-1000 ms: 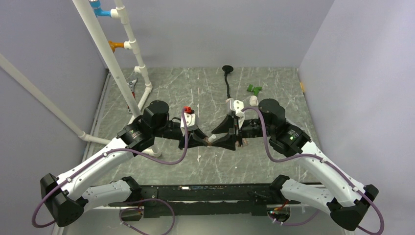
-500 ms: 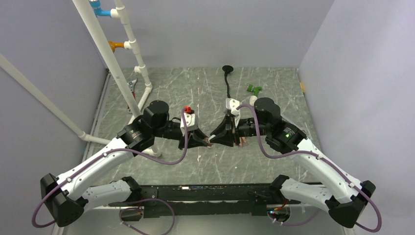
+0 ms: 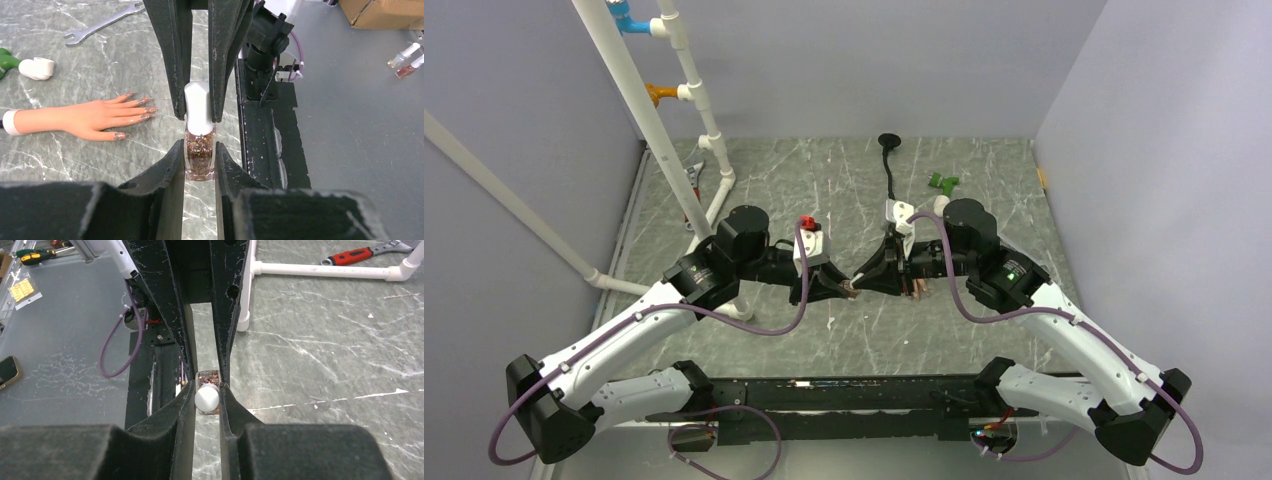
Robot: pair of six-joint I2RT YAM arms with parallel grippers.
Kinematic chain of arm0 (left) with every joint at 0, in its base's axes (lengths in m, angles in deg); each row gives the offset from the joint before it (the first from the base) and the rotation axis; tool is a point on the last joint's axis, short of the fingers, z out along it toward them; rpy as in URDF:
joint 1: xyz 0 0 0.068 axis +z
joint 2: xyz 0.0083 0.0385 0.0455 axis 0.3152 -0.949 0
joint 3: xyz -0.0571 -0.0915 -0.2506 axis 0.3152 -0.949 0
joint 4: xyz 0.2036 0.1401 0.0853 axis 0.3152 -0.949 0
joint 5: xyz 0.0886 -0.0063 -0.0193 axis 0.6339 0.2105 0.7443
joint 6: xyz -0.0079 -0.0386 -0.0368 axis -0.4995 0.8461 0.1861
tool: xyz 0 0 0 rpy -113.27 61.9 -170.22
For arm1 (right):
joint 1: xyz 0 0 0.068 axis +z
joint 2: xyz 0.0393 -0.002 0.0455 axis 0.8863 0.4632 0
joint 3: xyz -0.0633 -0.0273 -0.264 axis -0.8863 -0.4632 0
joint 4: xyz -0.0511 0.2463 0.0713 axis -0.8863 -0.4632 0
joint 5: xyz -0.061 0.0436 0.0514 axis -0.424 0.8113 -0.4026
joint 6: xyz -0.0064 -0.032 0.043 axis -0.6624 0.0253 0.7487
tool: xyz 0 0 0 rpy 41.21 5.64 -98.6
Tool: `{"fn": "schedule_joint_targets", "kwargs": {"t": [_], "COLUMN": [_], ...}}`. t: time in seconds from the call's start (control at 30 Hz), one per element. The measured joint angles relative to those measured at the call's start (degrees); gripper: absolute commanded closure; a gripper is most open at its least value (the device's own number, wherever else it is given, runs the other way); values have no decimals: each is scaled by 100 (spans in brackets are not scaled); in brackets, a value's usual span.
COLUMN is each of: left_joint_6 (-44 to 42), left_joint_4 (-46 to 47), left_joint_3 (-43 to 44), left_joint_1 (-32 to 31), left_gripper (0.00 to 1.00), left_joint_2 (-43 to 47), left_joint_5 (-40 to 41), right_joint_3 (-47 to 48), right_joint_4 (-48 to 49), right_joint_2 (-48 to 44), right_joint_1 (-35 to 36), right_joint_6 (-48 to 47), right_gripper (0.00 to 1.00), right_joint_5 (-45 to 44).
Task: Paint the nails
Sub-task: Screw the nail polish bottle.
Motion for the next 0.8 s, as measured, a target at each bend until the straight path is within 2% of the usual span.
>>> {"fn": "schedule_joint_targets", "kwargs": {"t": [0.27,0.47,0.8], "left_joint_6": [197,315,367], "left_joint_4": [63,195,195], "left_joint_3": [-2,-59,-164], "left_joint_1": [-7,-4,4], "left_gripper": [100,100,100], "left_joint_2": [28,175,310], "left_joint_5": [273,599,1390], "right_joint_3": [0,0,131], "right_joint_4": [55,321,522], "right_joint_2": [0,28,372], "right_joint_1": [2,13,216], "right_joint_6": [52,435,1215], "right_gripper": [100,100,100], "right_joint_5": [-157,-407,-1320]}}
